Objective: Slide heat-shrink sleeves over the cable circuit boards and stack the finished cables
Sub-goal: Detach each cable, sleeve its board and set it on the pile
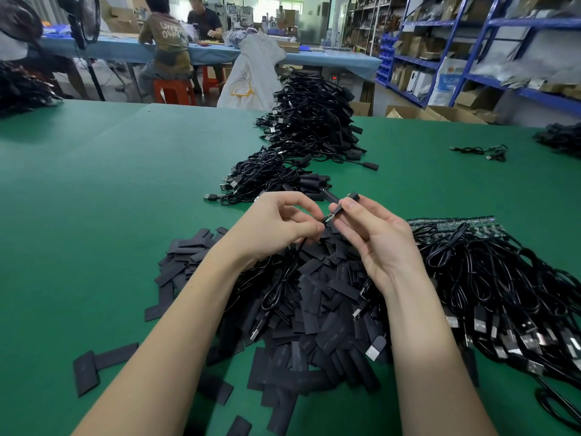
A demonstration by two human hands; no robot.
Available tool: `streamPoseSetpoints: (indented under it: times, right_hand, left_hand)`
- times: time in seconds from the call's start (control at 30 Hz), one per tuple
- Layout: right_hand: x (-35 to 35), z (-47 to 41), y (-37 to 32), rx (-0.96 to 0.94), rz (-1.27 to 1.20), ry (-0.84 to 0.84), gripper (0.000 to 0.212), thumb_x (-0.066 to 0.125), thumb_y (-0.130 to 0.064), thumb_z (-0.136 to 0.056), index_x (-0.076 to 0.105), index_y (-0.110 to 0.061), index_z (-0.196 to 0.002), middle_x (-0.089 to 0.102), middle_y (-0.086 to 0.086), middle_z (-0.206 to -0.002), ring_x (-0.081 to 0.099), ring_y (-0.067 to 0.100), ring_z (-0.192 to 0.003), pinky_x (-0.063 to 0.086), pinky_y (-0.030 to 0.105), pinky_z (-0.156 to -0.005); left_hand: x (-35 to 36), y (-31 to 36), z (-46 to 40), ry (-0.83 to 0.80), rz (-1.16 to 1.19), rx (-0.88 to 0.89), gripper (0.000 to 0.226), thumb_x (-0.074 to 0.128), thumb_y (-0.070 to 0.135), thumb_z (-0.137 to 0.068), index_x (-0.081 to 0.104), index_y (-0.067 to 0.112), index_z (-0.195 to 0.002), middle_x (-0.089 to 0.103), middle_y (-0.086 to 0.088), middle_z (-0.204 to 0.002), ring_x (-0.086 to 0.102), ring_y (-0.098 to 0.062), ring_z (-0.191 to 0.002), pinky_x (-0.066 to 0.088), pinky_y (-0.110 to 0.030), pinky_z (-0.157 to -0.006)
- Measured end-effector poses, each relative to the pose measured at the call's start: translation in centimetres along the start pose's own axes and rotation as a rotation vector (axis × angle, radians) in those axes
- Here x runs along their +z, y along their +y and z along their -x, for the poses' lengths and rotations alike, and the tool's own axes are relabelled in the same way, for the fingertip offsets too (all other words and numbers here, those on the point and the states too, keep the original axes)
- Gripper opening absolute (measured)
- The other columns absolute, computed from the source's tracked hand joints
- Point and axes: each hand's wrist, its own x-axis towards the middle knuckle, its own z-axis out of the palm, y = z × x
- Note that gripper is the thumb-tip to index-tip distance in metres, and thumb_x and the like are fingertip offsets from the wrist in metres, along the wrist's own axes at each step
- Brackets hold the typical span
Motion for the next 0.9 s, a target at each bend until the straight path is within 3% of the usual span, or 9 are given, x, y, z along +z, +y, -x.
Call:
streamPoseSetpoints:
  times: [0.13, 0.33, 0.67, 0.9]
  right_hand:
    - [0.1, 0.0, 0.1, 0.009, 0.005, -0.015, 0.014, 0.073, -0.001, -0.088, 0.069, -0.003, -0.101, 0.078, 0.016, -0.091, 0.078, 0.022, -0.087, 0.061, 0.025, -0.072]
    - [0.6, 0.0, 0.3, 0.007, 0.014, -0.007, 0.022, 0.074, 0.001, -0.087, 0.065, 0.0, -0.107, 0.078, 0.013, -0.088, 0.078, 0.02, -0.083, 0.06, 0.023, -0.068]
    - [0.7, -0.2, 0.7, 0.016, 0.055, 0.0, 0.034, 0.078, -0.002, -0.085, 0.065, 0.002, -0.116, 0.079, 0.012, -0.093, 0.077, 0.021, -0.087, 0.06, 0.023, -0.069]
    - [0.7, -0.3, 1.2, -0.097, 0.14, -0.013, 0.026, 0.076, -0.004, -0.088, 0.074, -0.018, -0.11, 0.078, 0.006, -0.084, 0.077, 0.017, -0.083, 0.061, 0.025, -0.073]
  left_hand:
    - [0.1, 0.0, 0.0, 0.01, -0.03, 0.021, 0.008, 0.076, 0.005, -0.087, 0.073, 0.008, -0.093, 0.074, 0.0, -0.072, 0.062, -0.019, -0.07, 0.052, -0.031, -0.07]
    - [0.2, -0.1, -0.1, 0.049, -0.041, 0.048, 0.007, 0.077, 0.006, -0.087, 0.075, 0.011, -0.092, 0.074, 0.001, -0.073, 0.063, -0.013, -0.066, 0.05, -0.019, -0.062]
    - [0.2, -0.2, -0.1, 0.088, -0.063, 0.047, 0.013, 0.081, 0.01, -0.084, 0.075, 0.022, -0.082, 0.076, -0.001, -0.073, 0.062, -0.01, -0.06, 0.051, -0.018, -0.059]
    - [0.4, -0.3, -0.2, 0.095, -0.051, 0.028, 0.006, 0.079, 0.01, -0.086, 0.074, 0.013, -0.089, 0.077, -0.005, -0.075, 0.062, -0.021, -0.067, 0.052, -0.028, -0.065]
